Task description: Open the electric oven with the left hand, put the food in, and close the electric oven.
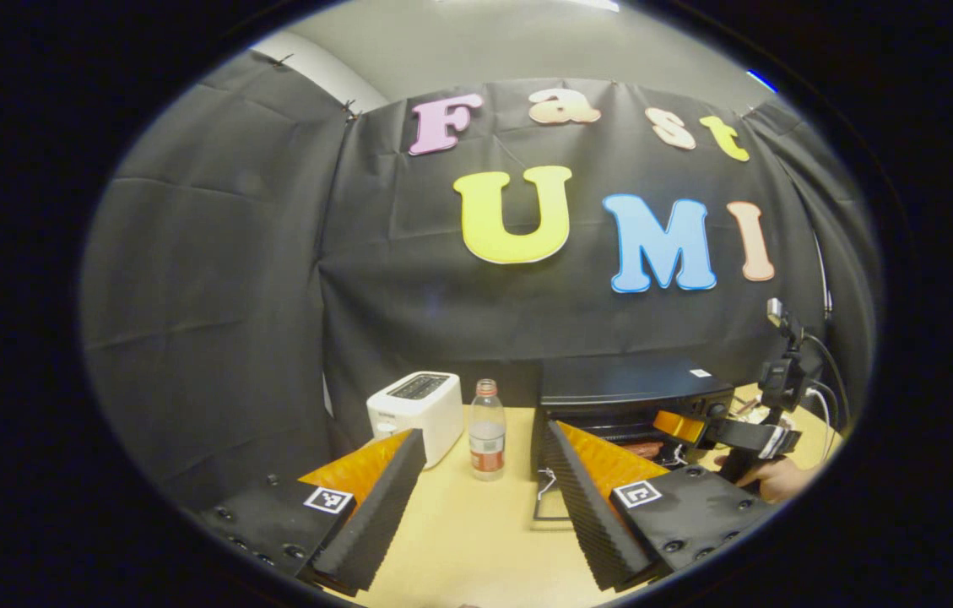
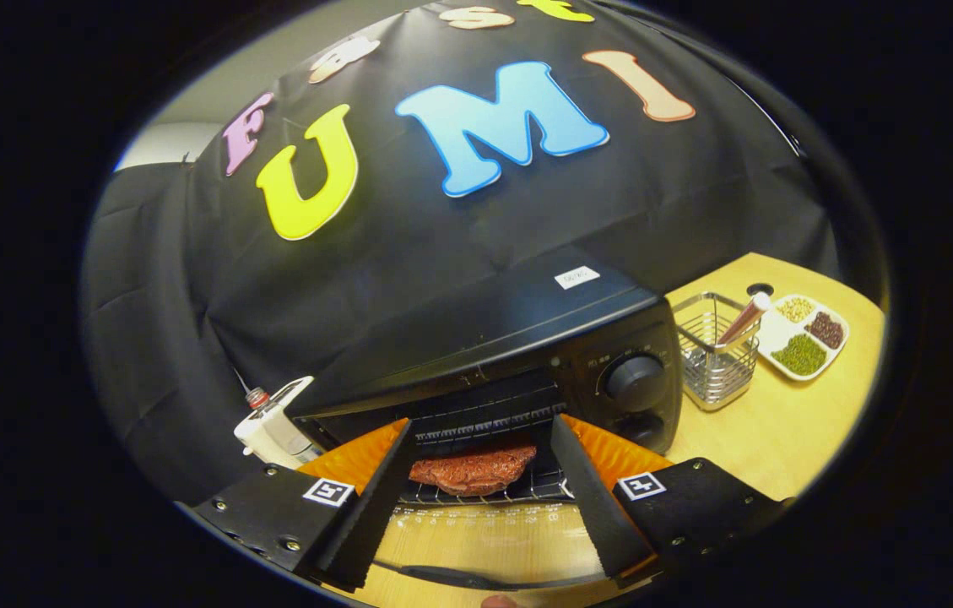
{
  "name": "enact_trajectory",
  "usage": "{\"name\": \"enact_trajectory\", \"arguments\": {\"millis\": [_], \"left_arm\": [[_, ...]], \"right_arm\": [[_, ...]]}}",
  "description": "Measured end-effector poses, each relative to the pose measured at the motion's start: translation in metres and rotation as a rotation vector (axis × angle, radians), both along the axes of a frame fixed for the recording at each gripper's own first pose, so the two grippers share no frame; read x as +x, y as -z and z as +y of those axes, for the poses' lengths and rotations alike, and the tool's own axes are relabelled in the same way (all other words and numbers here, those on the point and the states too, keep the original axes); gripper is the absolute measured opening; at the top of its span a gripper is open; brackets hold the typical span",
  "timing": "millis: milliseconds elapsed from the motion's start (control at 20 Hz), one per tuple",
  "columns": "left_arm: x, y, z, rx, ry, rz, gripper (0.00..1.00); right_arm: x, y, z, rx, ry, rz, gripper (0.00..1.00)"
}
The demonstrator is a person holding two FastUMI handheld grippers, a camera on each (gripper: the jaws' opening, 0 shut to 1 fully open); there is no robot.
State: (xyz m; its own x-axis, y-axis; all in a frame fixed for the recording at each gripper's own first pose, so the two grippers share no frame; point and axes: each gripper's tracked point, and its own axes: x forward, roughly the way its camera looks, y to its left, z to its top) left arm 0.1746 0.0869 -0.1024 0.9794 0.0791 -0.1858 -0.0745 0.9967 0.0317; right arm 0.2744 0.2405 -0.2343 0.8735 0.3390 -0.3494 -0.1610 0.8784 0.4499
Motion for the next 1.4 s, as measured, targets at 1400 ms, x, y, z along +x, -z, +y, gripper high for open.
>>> {"name": "enact_trajectory", "arguments": {"millis": [1400], "left_arm": [[0.002, 0.213, -0.172, -0.079, 0.309, 0.463, 1.00]], "right_arm": [[-0.190, -0.115, -0.180, -0.355, 0.154, -0.221, 0.98]]}}
